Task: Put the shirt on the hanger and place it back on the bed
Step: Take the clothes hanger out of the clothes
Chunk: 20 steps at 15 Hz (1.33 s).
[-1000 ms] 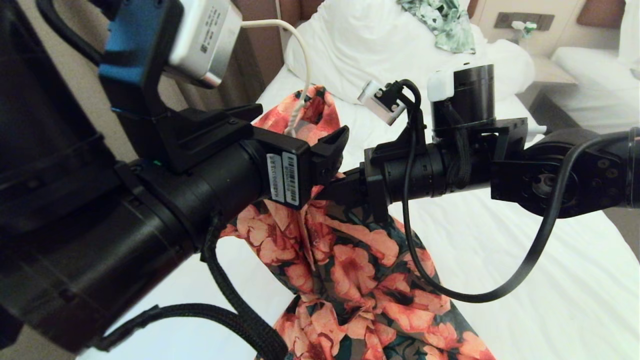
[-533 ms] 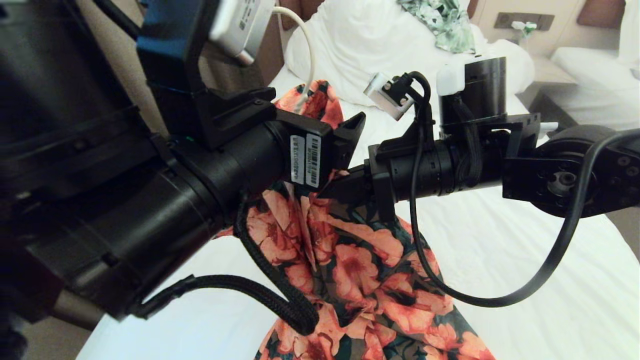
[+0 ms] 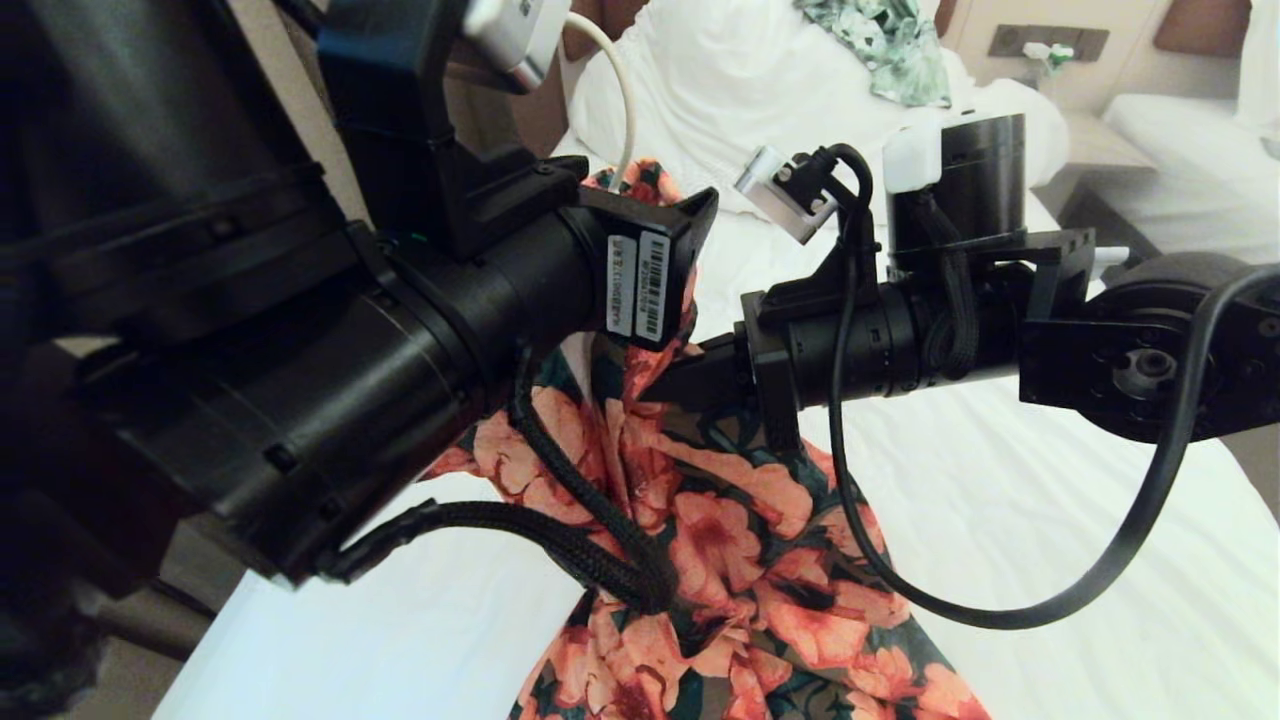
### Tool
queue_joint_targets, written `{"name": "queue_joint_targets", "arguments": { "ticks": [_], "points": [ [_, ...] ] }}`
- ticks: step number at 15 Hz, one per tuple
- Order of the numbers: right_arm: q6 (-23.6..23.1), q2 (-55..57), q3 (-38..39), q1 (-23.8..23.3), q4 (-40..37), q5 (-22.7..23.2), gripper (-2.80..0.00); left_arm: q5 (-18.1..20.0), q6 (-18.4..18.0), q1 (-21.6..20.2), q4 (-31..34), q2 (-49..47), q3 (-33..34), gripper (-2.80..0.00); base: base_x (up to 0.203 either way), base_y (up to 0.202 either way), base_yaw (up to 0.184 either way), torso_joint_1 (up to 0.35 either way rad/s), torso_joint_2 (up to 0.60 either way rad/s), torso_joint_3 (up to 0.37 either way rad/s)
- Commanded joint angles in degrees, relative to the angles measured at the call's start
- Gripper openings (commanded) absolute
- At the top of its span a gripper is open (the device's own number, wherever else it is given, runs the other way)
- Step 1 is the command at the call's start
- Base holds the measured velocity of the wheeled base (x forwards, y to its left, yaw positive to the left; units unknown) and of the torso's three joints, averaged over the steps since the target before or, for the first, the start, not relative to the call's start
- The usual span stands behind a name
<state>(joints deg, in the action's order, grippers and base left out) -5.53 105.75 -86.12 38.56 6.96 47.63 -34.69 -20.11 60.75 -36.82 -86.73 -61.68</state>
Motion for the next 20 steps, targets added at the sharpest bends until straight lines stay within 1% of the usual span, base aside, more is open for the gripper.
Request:
{"name": "queue_joint_targets", "arguments": {
  "ticks": [1, 4, 7, 10, 12, 14, 16, 17, 20],
  "points": [
    [-0.09, -0.41, 0.22, 0.03, 0.16, 0.36, -2.80, -0.28, -0.03, -0.01, -0.27, -0.59, -0.01, -2.80, 0.000, 0.000, 0.000, 0.000, 0.00, 0.000],
    [-0.37, -0.95, 1.18, 0.00, 0.31, 0.61, -2.80, -0.23, 0.01, -0.10, -0.28, -0.81, -0.09, -2.80, 0.000, 0.000, 0.000, 0.000, 0.00, 0.000],
    [-3.52, -1.04, 3.76, -0.06, 3.39, 0.81, -2.80, -0.29, -0.28, -0.10, -1.33, -1.16, -0.10, -2.80, 0.000, 0.000, 0.000, 0.000, 0.00, 0.000],
    [-3.91, -1.05, 6.22, -1.10, 7.94, 4.33, -2.80, -0.29, -0.36, -0.10, -1.33, -1.25, -0.10, -2.80, 0.000, 0.000, 0.000, 0.000, 0.00, 0.000],
    [-3.97, -1.15, 6.41, -1.80, 8.18, 4.73, -2.80, -0.29, -0.45, -0.10, -1.33, -1.26, -0.19, -2.80, 0.000, 0.000, 0.000, 0.000, 0.00, 0.000],
    [-4.29, -1.03, 6.81, -3.36, 8.43, 7.49, -2.80, -0.29, -0.45, -0.10, -1.33, -1.51, -0.10, -2.80, 0.000, 0.000, 0.000, 0.000, 0.00, 0.000],
    [-6.91, -0.59, 7.04, -4.21, 9.48, 9.46, -2.80, -0.29, -0.52, -0.10, -1.33, -1.59, -0.26, -2.80, 0.000, 0.000, 0.000, 0.000, 0.00, 0.000],
    [-8.14, -0.62, 7.29, -4.44, 9.24, 9.90, 0.00, -0.29, -0.88, -0.10, -1.41, -1.60, -0.28, -2.80, 0.000, 0.000, 0.000, 0.000, 0.00, 0.000],
    [-7.74, -1.14, 7.73, -4.37, 7.81, 9.81, 0.00, -0.29, -1.59, -0.10, -2.57, -1.69, -0.19, -2.80, 0.000, 0.000, 0.000, 0.000, 0.00, 0.000]
  ]
}}
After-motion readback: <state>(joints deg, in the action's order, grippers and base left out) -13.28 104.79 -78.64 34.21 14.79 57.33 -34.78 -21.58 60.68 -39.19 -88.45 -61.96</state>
